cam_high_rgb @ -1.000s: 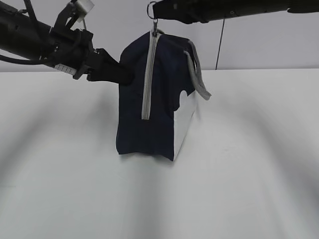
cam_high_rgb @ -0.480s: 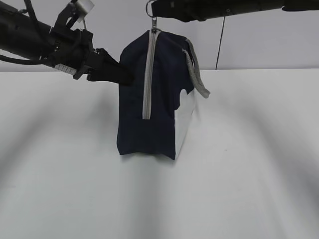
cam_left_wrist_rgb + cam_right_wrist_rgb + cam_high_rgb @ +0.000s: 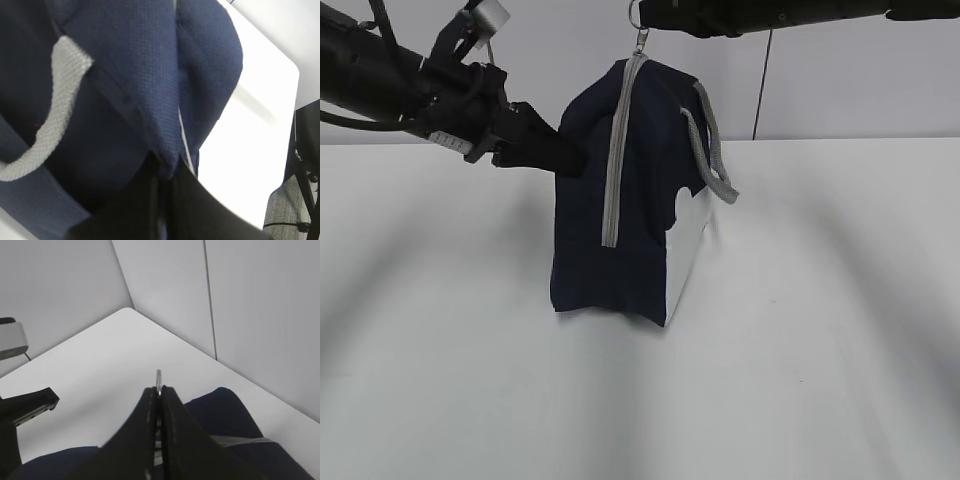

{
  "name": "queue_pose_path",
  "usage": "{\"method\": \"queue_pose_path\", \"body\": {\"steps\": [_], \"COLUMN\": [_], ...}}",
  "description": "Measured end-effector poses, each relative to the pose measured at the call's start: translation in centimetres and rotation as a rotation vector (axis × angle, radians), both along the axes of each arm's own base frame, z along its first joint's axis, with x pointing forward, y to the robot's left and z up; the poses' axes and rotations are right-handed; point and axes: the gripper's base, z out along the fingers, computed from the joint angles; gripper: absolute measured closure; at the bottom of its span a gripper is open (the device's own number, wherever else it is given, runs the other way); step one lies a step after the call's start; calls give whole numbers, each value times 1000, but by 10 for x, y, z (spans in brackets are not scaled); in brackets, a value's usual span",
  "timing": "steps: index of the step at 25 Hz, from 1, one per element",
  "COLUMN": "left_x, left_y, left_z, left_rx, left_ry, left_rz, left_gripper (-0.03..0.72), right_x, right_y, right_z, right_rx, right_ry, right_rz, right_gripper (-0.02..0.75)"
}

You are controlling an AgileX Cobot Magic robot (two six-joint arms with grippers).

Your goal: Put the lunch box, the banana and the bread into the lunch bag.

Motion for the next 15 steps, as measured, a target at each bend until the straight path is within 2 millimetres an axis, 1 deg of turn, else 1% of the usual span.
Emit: {"method": "queue_pose_path", "body": {"steps": [3,7,12,15], "left_x": [0,0,-1,-1], "left_y": [0,0,1,1], "left_z": [0,-1,-1,-1], "left_rx": [5,9,19,19], "left_ry": [0,0,0,1], "left_rz": [-2,-3,-10,-12], "left_gripper": [687,687,687,687], "right_x": [3,11,32,45], "right_y": [-6,-7,-6,-8], "right_z": [-1,-6,-24,-31], "right_rx": [0,0,9,30], "right_ry": [0,3,29,43], "right_rz": [-25,-33,-46,-62], "right_gripper": [754,754,754,754]}}
